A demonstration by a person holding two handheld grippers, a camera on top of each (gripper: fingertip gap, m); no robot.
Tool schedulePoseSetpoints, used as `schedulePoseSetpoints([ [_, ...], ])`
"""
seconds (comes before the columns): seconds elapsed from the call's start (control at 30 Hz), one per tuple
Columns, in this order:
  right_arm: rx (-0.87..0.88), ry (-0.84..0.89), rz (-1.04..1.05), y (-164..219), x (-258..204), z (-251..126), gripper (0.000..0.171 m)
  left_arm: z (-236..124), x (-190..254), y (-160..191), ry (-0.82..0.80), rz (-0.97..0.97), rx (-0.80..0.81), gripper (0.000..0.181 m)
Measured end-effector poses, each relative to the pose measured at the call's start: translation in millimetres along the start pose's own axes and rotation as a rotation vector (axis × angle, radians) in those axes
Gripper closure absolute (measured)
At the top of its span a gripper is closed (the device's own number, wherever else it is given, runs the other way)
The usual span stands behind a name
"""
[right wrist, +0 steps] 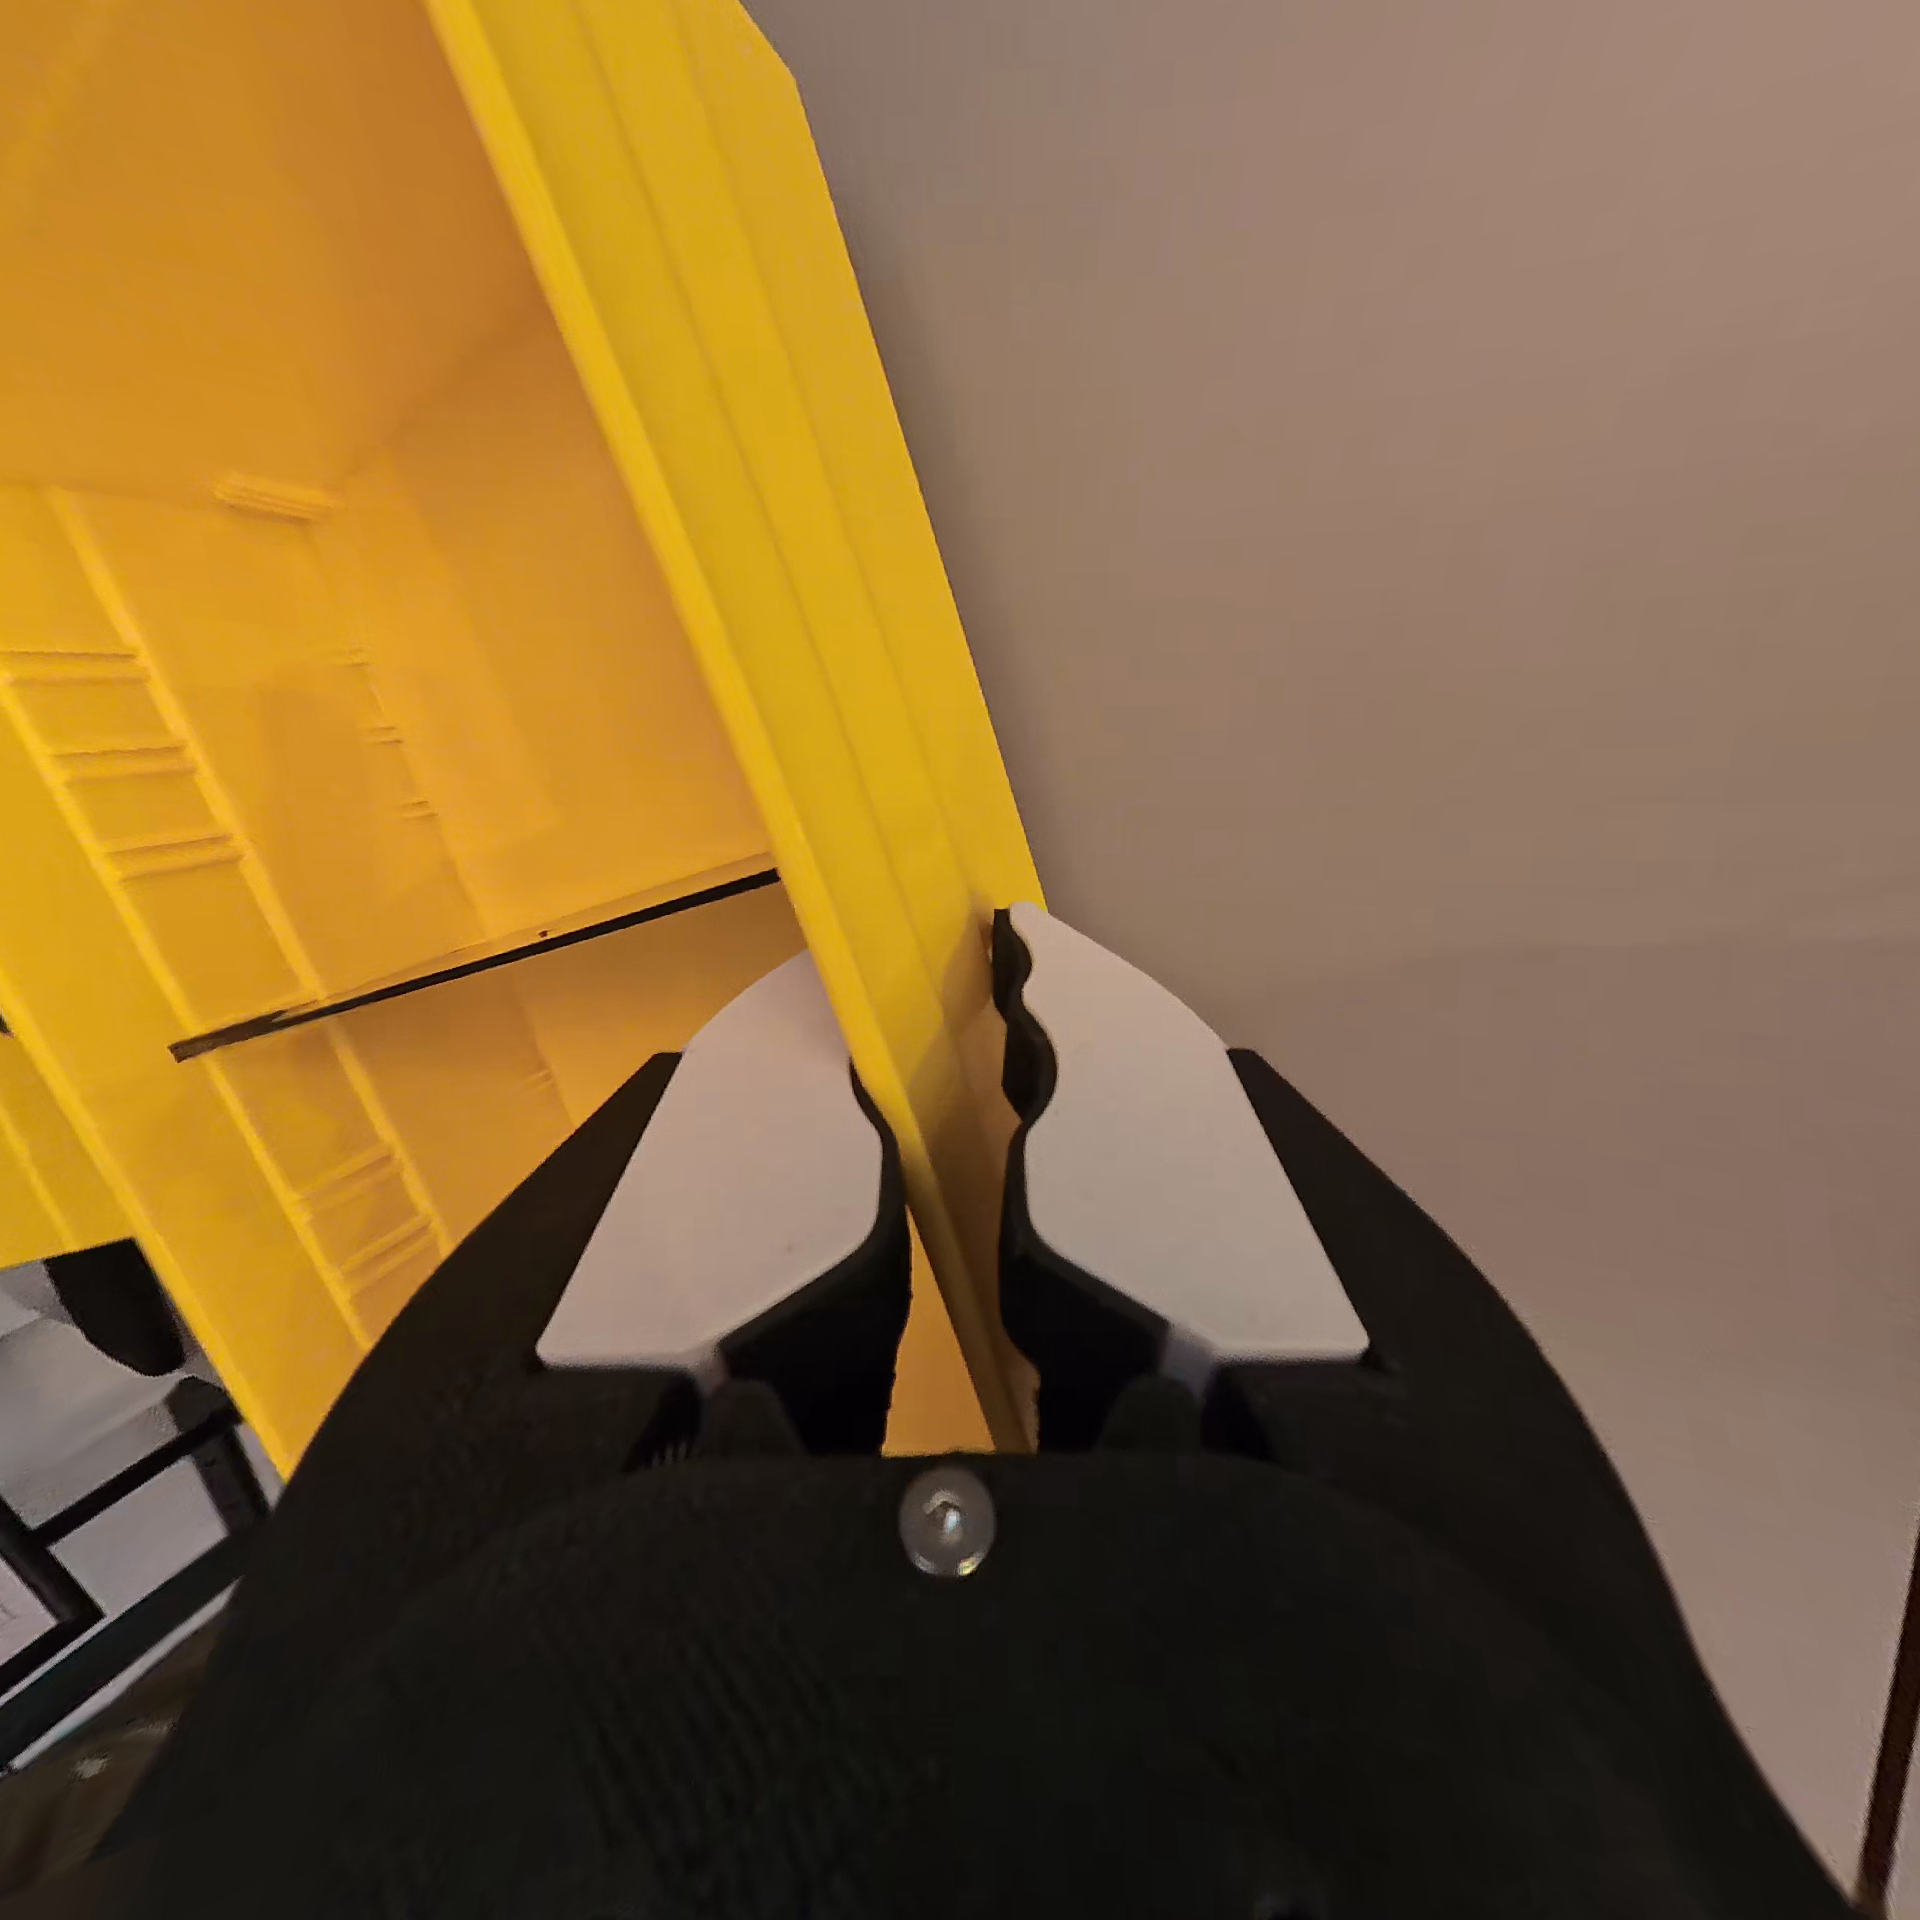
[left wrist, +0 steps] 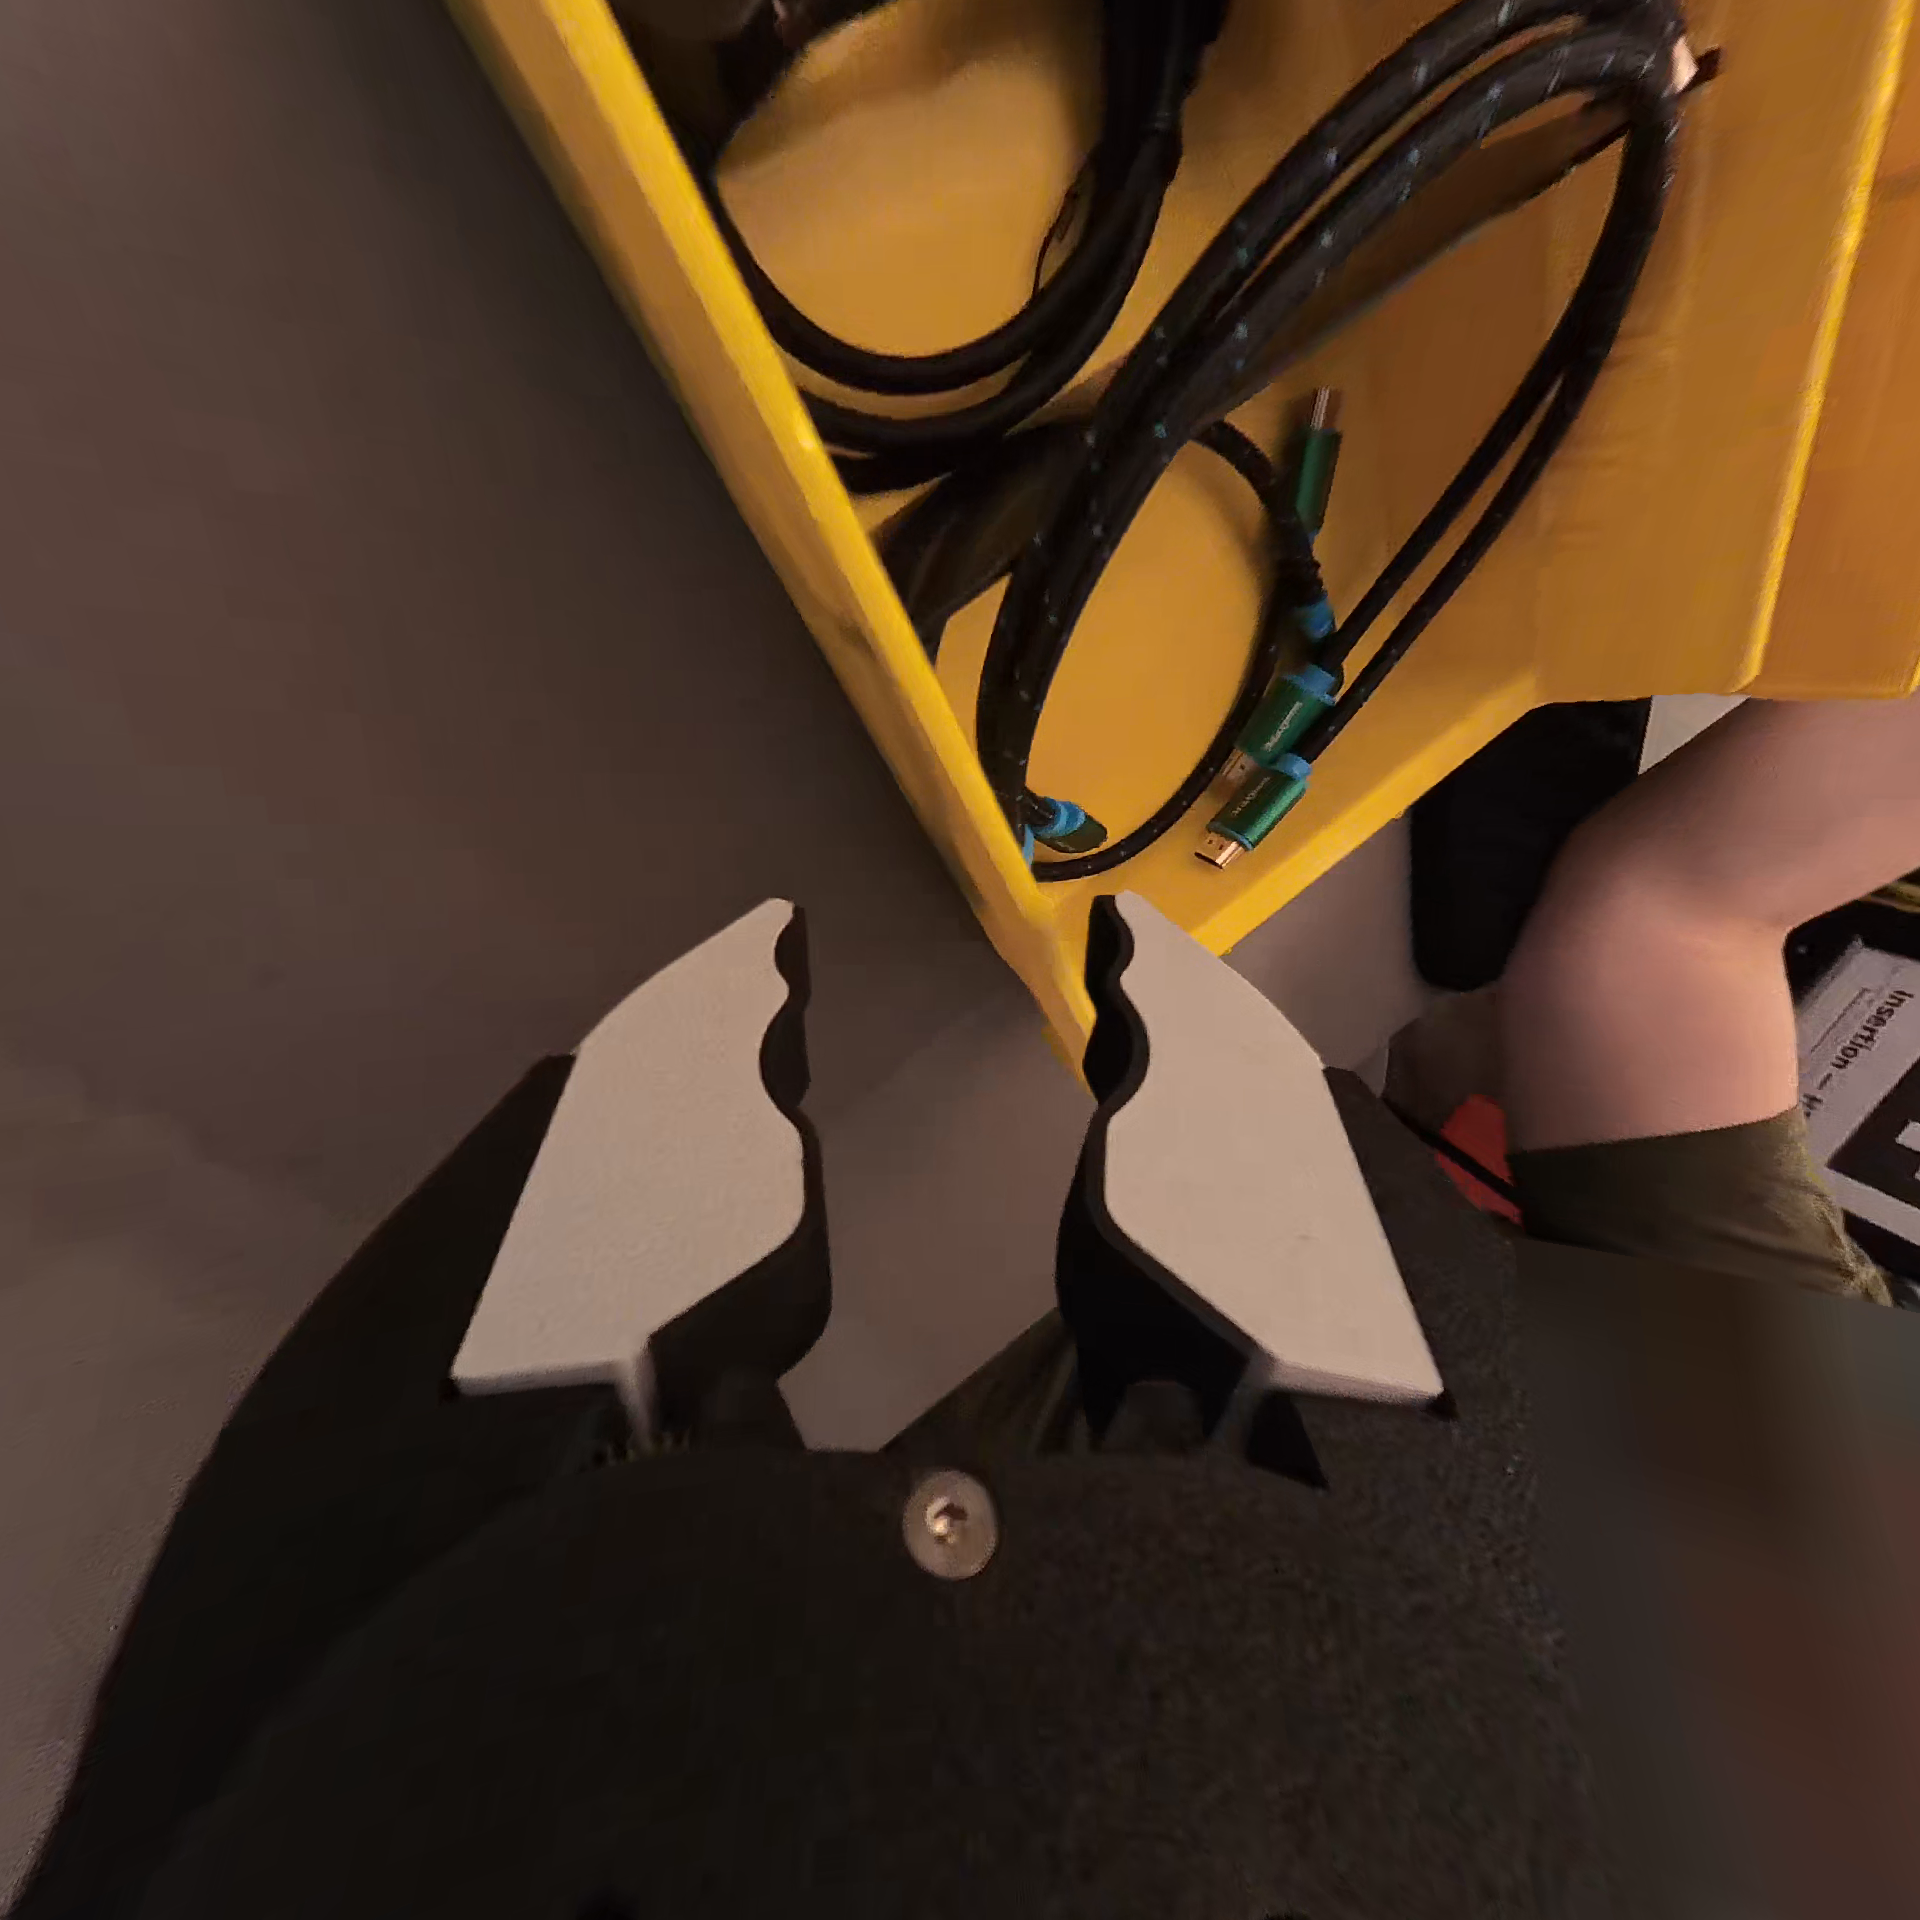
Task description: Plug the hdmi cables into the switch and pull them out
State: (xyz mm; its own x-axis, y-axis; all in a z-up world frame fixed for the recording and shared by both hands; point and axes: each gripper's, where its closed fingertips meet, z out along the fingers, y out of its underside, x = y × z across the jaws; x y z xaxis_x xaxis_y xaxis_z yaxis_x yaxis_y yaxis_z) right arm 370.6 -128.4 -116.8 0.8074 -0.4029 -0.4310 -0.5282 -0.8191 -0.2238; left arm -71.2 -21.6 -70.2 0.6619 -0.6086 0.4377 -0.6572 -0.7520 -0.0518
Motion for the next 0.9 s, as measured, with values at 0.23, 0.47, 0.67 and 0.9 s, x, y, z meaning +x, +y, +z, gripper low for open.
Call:
schedulePoseSetpoints([
  [0.23, -0.002, 0.010, 0.040, -5, 5, 7, 0.154, 42, 8, 6, -0.089, 0.055, -0.159, 0.160],
  [0.47, -0.053, 0.037, -0.056, -3, -31, 9, 0.152, 27, -20, -1, -0.105, -0.003, -0.206, 0.171],
  [0.67, -0.283, -0.060, -0.208, 26, -79, 38, 0.153, -8, -89, -1, -0.157, -0.052, -0.086, 0.173],
  [0.9, -0.279, -0.069, -0.196, 21, -94, 45, 0.154, -59, -183, 35, -0.215, -0.197, 0.039, 0.174],
])
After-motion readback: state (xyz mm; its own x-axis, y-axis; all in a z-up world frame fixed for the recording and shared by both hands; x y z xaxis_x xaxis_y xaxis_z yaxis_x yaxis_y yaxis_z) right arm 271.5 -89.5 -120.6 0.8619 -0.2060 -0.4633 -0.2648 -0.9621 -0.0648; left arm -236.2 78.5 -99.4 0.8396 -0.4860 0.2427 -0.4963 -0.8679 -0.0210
